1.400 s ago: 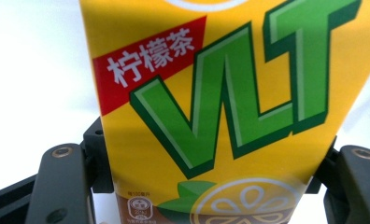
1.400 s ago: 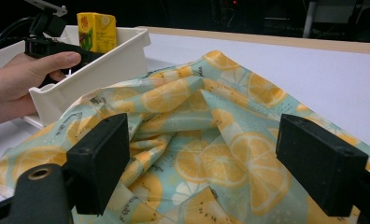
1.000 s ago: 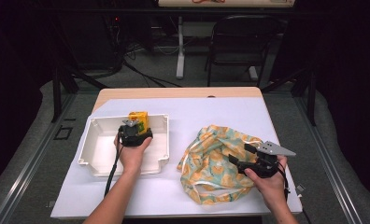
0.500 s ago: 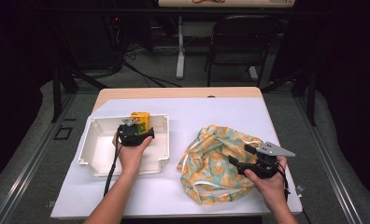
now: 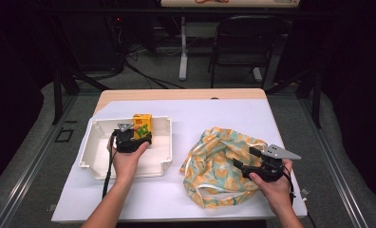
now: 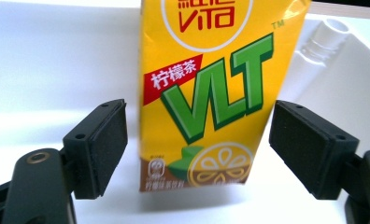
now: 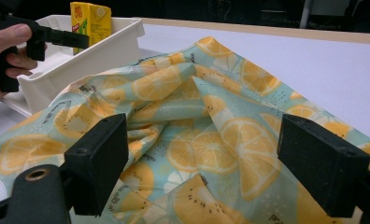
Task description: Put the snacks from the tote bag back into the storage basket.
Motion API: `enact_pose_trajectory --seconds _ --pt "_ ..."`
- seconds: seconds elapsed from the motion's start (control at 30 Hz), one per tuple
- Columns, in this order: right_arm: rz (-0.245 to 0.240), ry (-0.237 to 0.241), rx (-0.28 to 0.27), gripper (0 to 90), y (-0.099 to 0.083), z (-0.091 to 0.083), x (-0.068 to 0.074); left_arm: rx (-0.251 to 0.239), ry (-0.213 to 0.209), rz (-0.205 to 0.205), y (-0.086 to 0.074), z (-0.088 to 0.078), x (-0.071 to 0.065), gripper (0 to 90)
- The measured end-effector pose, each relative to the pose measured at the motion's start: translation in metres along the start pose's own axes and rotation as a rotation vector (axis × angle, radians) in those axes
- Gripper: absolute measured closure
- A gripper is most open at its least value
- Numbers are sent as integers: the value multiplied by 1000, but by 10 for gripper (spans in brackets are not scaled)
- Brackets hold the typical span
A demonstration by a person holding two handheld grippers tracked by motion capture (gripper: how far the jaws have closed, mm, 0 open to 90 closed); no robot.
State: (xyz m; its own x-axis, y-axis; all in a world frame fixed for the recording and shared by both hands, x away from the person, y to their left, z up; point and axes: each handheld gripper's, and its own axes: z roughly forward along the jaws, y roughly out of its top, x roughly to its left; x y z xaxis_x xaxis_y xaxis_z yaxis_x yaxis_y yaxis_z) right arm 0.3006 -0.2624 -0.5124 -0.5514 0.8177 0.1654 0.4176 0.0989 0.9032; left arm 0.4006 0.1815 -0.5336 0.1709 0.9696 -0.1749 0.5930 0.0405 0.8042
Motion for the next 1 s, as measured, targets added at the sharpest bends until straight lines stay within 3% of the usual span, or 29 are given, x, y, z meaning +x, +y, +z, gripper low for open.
enact_pose_trajectory --seconds 0.2,0.43,0.57,0.7,0.77,1.0 --pt "-4 -2 9 158 0 1 0 -16 -38 -4 -1 -16 2 302" --pt "-10 -1 19 157 -1 2 0 -9 -13 -19 -10 -28 4 459" --pt "-13 -2 23 155 -1 3 1 -24 7 11 -15 -31 4 693" --pt "-9 -5 24 155 -1 4 2 -18 -40 20 -16 -30 7 900" --pt "-10 0 25 155 -1 5 2 7 -69 32 -17 -29 8 900" --pt "-11 -2 28 156 -2 5 2 82 -61 59 -20 -17 8 900"
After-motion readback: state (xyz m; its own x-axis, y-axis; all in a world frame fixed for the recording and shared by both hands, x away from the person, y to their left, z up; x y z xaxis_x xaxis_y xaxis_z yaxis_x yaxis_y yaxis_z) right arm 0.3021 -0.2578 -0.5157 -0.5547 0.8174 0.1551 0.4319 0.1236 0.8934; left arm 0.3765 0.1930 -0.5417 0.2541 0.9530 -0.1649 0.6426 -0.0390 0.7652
